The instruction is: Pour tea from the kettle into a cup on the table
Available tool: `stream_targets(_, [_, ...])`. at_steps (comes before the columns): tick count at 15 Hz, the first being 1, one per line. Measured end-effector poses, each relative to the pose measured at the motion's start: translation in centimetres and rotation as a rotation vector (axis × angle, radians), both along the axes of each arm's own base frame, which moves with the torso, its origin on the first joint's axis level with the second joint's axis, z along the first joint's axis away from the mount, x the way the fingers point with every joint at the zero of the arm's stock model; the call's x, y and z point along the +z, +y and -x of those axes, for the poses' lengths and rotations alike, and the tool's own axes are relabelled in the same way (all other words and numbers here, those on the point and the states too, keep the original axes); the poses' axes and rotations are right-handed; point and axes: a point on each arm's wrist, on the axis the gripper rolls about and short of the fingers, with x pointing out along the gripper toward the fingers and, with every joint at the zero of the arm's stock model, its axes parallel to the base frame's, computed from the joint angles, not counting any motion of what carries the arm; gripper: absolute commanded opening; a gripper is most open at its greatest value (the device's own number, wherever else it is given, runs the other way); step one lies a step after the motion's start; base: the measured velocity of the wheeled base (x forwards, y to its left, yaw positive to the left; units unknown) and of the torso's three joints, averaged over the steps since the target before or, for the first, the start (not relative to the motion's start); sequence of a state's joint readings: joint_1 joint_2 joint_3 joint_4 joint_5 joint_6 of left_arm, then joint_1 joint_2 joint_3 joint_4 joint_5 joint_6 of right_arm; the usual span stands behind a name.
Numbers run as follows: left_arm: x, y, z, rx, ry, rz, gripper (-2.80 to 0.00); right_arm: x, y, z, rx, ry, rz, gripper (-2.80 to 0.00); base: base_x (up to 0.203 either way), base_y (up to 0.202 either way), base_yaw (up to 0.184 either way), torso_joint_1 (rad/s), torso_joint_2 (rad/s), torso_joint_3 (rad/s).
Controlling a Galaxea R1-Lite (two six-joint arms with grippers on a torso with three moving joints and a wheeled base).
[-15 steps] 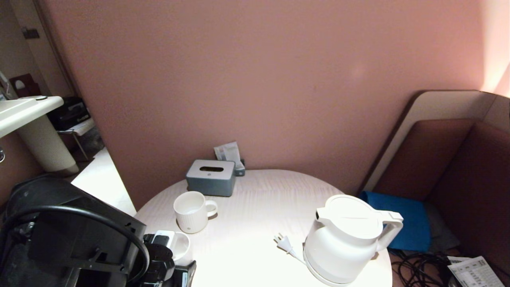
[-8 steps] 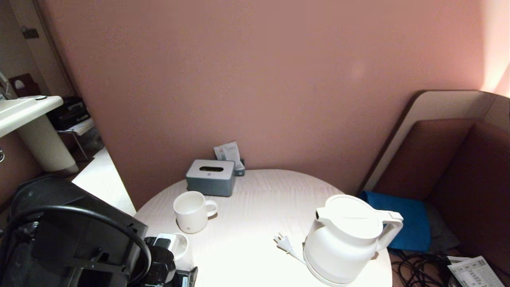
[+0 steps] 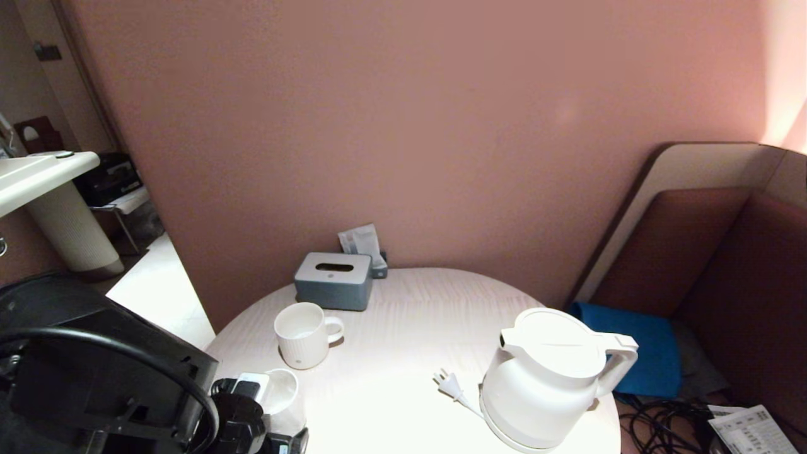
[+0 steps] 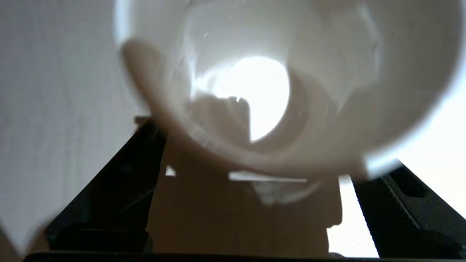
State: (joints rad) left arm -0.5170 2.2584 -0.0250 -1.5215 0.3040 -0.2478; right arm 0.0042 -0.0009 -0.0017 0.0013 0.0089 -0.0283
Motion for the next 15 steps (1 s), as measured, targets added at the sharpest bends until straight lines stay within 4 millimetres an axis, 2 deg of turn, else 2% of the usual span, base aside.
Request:
stream_targets(5, [3.0,0.6,0.3,0.010,-0.110,0.038,0.00,0.0,0.0,0.0,0.000,0.000,0.000,-2.80,0.000,0.000,0.000,0.000,0.00,0.000])
stream_targets(9, [6.2,1.1,0.7,0.024,-0.249,0.038,0.00,0.0,0.0,0.0,0.000,0.001,0.000,-2.80,0.000,0.000,0.000,0.000,0.00,0.000])
stream_targets(12, [8.4,1.9,2.1,0.028,-0.283,-0.005,0.00,0.0,0.0,0.0,0.000,0.001,0.000,-2.80,0.000,0.000,0.000,0.000,0.00,0.000])
stream_targets(15, [9.3,2.9,3.9,0.022,-0.236,-0.050,0.00,0.0,0.0,0.0,0.000,0.001,0.000,-2.80,0.000,0.000,0.000,0.000,0.00,0.000])
